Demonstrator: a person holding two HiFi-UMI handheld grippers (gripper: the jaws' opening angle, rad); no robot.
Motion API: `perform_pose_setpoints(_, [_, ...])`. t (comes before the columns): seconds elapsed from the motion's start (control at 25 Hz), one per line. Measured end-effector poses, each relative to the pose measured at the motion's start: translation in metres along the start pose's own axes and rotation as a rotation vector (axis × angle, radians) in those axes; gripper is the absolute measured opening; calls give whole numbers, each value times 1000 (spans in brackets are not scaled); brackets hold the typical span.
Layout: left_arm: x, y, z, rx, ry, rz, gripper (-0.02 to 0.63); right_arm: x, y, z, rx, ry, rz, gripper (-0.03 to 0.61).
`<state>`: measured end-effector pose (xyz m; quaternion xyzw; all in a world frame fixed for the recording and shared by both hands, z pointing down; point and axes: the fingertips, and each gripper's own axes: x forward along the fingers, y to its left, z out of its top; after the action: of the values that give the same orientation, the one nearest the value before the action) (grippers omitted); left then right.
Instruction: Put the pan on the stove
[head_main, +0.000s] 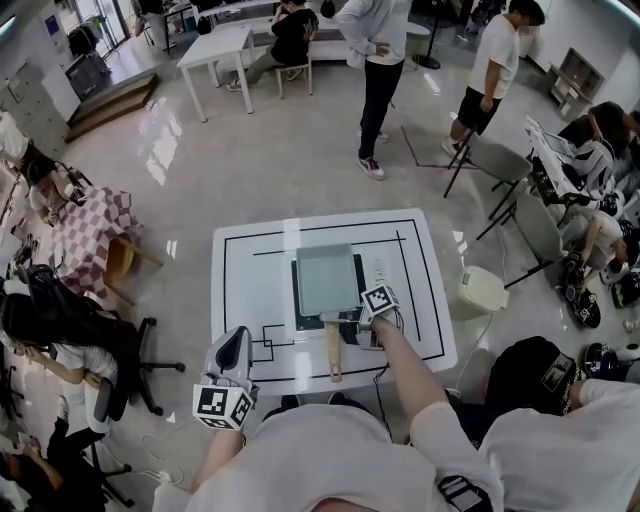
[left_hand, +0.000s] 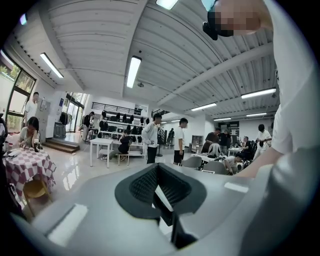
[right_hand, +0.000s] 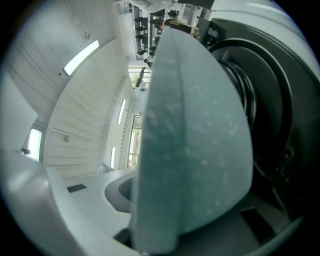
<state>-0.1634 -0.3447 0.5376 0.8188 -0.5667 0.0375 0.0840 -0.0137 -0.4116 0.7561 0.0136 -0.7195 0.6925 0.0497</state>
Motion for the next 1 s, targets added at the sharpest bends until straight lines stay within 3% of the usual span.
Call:
perform_pose_setpoints(0.16, [1, 1, -2, -5, 6, 7, 11, 1, 1, -1, 1, 4, 27, 122])
perform_pose_setpoints(0.72, [5, -2, -3, -18, 1, -9, 11, 1, -5, -2, 60, -27, -19, 124])
perform_pose_setpoints(1.0, [5, -5, 2, -20, -4, -27, 11, -5, 5, -4, 108, -65, -35, 245])
